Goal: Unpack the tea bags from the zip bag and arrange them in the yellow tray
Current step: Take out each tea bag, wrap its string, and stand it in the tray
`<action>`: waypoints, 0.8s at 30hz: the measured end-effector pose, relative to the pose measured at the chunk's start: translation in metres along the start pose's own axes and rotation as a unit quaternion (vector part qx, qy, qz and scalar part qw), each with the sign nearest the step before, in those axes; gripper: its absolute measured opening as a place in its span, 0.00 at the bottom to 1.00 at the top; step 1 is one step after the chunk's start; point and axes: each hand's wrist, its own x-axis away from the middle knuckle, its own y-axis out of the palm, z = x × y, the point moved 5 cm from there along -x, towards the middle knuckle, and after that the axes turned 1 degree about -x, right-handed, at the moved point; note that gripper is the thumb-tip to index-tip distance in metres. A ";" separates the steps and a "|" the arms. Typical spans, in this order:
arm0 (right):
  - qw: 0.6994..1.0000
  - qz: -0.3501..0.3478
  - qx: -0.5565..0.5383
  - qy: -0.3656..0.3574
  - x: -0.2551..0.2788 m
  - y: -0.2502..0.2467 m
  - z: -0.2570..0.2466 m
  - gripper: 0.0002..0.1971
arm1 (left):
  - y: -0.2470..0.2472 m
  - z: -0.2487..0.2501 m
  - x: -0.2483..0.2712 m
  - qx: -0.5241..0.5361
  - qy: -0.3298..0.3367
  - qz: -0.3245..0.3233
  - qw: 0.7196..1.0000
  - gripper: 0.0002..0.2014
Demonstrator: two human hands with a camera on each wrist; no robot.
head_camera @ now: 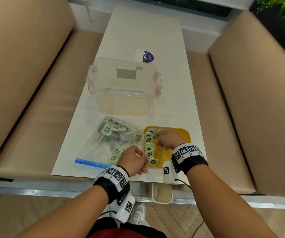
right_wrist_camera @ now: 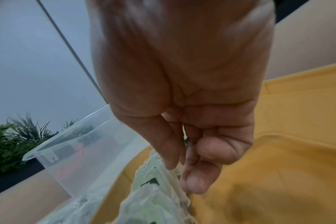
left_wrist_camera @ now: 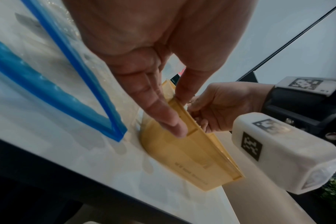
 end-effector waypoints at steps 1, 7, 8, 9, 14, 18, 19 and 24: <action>1.000 -0.004 -0.002 -0.003 0.000 0.001 0.000 0.18 | 0.000 0.000 0.000 0.001 0.000 0.001 1.000 0.09; 1.000 -0.017 -0.004 -0.006 0.001 0.008 0.002 0.19 | 0.002 0.000 0.001 0.007 -0.001 0.003 1.000 0.09; 1.000 -0.016 -0.003 -0.006 0.001 0.009 0.002 0.19 | 0.002 0.000 0.001 0.006 -0.001 0.003 1.000 0.09; 1.000 -0.015 0.003 -0.008 0.003 0.009 0.001 0.19 | 0.002 0.000 0.001 0.006 0.000 0.002 1.000 0.09; 0.998 -0.030 0.052 -0.016 0.009 0.013 -0.006 0.20 | 0.001 -0.001 0.001 0.000 0.001 0.000 1.000 0.09; 0.996 -0.036 0.082 -0.023 0.011 0.015 -0.011 0.26 | 0.000 -0.002 0.000 -0.002 0.000 -0.001 1.000 0.09; 0.996 -0.034 0.075 -0.026 0.011 0.015 -0.011 0.28 | 0.000 -0.002 0.000 -0.002 0.000 -0.001 1.000 0.09; 0.998 -0.029 0.050 -0.022 0.010 0.015 -0.007 0.25 | -0.001 -0.003 0.000 -0.007 -0.004 -0.003 1.000 0.09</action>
